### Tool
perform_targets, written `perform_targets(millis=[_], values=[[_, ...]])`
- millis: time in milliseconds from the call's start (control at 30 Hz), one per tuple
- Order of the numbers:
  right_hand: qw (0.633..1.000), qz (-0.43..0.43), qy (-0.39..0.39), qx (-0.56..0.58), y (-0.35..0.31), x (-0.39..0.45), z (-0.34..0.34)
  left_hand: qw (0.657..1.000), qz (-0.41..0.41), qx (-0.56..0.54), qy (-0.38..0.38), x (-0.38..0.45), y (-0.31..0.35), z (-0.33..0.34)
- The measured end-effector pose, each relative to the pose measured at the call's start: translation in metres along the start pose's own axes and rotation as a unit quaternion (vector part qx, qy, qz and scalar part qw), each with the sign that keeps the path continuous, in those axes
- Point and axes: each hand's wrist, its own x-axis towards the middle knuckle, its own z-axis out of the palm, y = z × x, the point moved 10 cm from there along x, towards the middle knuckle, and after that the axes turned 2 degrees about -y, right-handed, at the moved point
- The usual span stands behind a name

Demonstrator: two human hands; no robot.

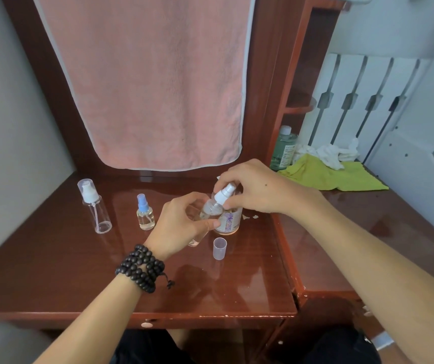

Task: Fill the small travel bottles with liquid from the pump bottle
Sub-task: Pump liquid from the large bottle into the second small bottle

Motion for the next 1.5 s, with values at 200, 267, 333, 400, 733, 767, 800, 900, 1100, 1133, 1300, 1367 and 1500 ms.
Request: perform_targets(millis=[200,267,333,400,733,767,800,900,1100,1133,1300,1367,1500], values=[[0.999,0.030,-0.032,-0.003,0.003,0.002,0.004,1.000,0.003,0.002,0.002,-0.001,0.002,0.001],[0.996,0.071,-0.051,-0.014,0.009,0.004,0.010,1.000,0.004,0.000,-0.004,-0.002,0.002,0.002],[0.991,0.117,-0.067,-0.022,0.014,0.005,0.015,1.000,0.003,0.002,-0.004,-0.003,0.000,0.002],[0.988,0.134,-0.074,-0.021,0.017,0.003,0.017,1.000,0.001,0.000,-0.005,-0.003,-0.001,0.002],[0.989,0.104,-0.104,0.002,0.013,-0.001,0.020,1.000,-0.006,-0.011,-0.010,-0.005,-0.001,0.002],[0.986,0.122,-0.111,-0.012,0.014,-0.002,0.022,1.000,-0.007,-0.012,-0.013,-0.005,-0.002,0.003],[0.983,0.135,-0.119,-0.029,0.016,-0.003,0.024,1.000,-0.008,-0.013,-0.016,-0.006,-0.002,0.003],[0.987,0.106,-0.123,-0.007,0.017,-0.006,0.025,1.000,-0.013,-0.018,-0.012,-0.006,-0.005,0.001],[0.984,0.135,-0.117,-0.020,0.016,-0.003,0.028,1.000,-0.008,-0.008,-0.013,-0.005,-0.002,0.002],[0.984,0.135,-0.116,-0.024,0.017,-0.004,0.029,1.000,-0.008,-0.011,-0.013,-0.005,-0.002,0.001],[0.992,0.080,-0.099,-0.004,0.013,-0.002,0.027,1.000,-0.014,-0.019,-0.013,-0.006,-0.001,0.000],[0.988,0.112,-0.101,-0.023,0.018,-0.002,0.028,1.000,-0.006,-0.012,-0.016,-0.006,0.000,0.001],[0.996,0.049,-0.071,0.007,0.011,-0.002,0.022,1.000,-0.016,-0.021,-0.008,-0.008,0.000,-0.002]])
